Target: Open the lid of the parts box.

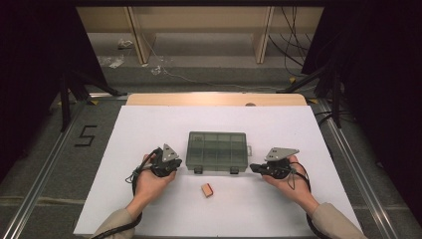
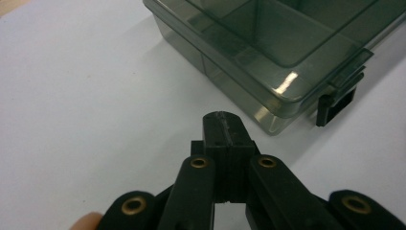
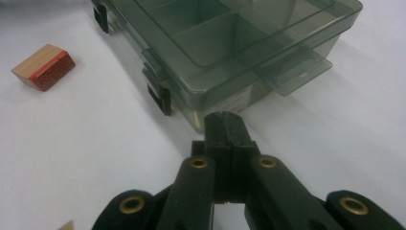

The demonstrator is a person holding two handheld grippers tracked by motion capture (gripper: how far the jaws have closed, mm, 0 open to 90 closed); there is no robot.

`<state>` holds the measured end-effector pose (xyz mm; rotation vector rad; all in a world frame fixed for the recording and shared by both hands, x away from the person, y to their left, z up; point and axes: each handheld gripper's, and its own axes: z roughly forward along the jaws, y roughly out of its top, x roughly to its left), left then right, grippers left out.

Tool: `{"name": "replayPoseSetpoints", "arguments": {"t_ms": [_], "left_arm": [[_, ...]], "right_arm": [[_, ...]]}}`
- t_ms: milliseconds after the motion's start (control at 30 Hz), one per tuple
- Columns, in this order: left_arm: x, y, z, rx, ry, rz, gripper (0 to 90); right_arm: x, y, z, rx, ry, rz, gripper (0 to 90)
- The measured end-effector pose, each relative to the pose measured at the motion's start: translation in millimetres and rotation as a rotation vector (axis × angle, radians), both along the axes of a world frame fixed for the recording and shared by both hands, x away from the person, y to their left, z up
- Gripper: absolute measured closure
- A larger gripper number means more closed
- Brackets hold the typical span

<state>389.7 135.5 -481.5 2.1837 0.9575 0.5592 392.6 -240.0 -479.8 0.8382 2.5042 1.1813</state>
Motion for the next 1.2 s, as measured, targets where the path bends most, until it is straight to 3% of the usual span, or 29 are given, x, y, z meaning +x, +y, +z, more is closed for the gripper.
{"name": "replayPoseSetpoints", "arguments": {"t_ms": [400, 1200], "left_arm": [[-4.2, -6.5, 1.9, 0.003, -0.026, -0.047, 89.6], [-7.3, -7.7, 3.1, 0.028, -0.041, -0.062, 89.6]], "right_arm": [[-2.4, 4.2, -0.6, -0.007, -0.002, 0.012, 90.0], [-6.8, 7.3, 2.8, 0.004, -0.021, 0.04, 90.0]]}}
